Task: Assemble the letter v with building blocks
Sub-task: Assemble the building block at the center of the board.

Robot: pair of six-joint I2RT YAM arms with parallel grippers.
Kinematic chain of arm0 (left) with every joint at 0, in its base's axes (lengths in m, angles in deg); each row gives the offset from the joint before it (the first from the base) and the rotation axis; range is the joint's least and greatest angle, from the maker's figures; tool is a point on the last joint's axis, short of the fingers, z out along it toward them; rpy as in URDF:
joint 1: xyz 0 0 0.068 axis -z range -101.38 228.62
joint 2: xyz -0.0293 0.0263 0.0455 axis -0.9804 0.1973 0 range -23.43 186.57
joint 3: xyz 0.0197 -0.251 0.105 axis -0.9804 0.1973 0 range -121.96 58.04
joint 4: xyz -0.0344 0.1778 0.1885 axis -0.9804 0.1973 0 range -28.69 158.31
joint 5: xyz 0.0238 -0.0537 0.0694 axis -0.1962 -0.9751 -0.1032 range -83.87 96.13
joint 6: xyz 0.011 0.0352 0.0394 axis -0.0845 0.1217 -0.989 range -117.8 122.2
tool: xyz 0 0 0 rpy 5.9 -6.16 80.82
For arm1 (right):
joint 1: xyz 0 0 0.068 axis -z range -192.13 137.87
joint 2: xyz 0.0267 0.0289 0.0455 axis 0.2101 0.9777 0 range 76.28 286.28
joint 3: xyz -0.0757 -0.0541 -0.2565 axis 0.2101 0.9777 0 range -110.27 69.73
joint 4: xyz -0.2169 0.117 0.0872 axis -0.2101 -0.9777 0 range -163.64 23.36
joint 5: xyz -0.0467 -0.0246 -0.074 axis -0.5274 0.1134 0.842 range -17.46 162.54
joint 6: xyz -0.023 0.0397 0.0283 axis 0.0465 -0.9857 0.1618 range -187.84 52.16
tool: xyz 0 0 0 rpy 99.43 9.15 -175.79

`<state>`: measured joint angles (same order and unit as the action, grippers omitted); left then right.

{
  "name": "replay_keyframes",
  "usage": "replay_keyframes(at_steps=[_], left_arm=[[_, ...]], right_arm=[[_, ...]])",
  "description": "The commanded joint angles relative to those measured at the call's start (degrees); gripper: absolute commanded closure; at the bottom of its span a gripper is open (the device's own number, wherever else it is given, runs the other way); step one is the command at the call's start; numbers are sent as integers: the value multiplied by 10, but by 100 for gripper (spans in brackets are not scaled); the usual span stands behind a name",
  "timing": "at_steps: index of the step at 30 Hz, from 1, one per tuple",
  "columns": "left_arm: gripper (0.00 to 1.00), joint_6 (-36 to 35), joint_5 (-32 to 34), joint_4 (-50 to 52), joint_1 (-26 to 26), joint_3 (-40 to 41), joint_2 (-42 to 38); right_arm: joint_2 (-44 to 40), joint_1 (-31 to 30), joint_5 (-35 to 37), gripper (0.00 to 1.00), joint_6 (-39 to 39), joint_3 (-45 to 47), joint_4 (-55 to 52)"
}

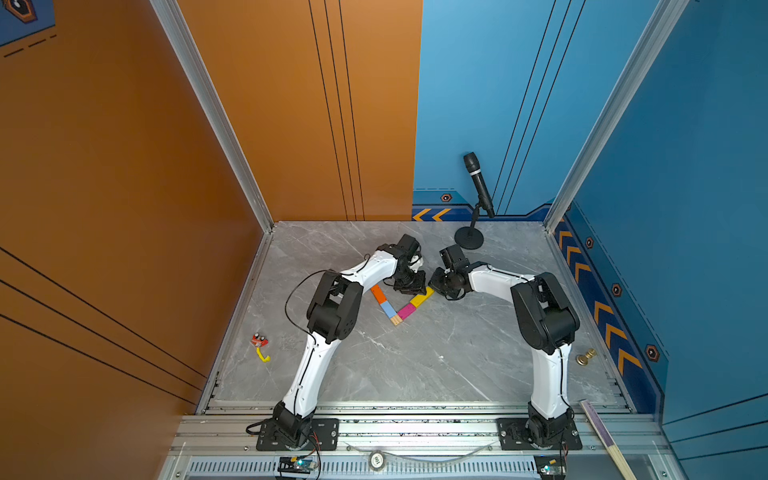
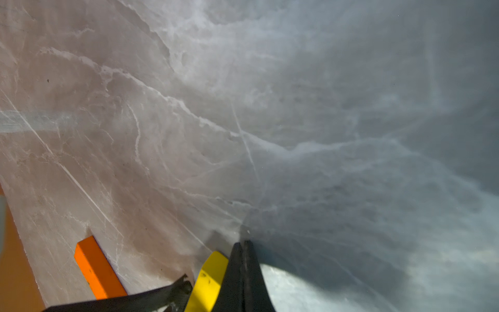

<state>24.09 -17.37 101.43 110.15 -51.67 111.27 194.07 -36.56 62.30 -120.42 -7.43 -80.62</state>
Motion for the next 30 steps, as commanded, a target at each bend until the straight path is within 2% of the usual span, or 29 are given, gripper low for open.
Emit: replay_keyframes(at_steps=[1,16,23,30], left_arm=[[66,2,6,13,0,-1,4],[69,5,-5,13,8,-13,9],[63,5,-1,13,5,-13,10],[62,6,-3,13,2,-20,11]], right_arm=[[-10,1,14,96,-9,19,-37],[-13,6,15,95,-7,12,-40],[-14,3,13,95,-7,16,-39],[-19,3,16,95,-8,18,-40]])
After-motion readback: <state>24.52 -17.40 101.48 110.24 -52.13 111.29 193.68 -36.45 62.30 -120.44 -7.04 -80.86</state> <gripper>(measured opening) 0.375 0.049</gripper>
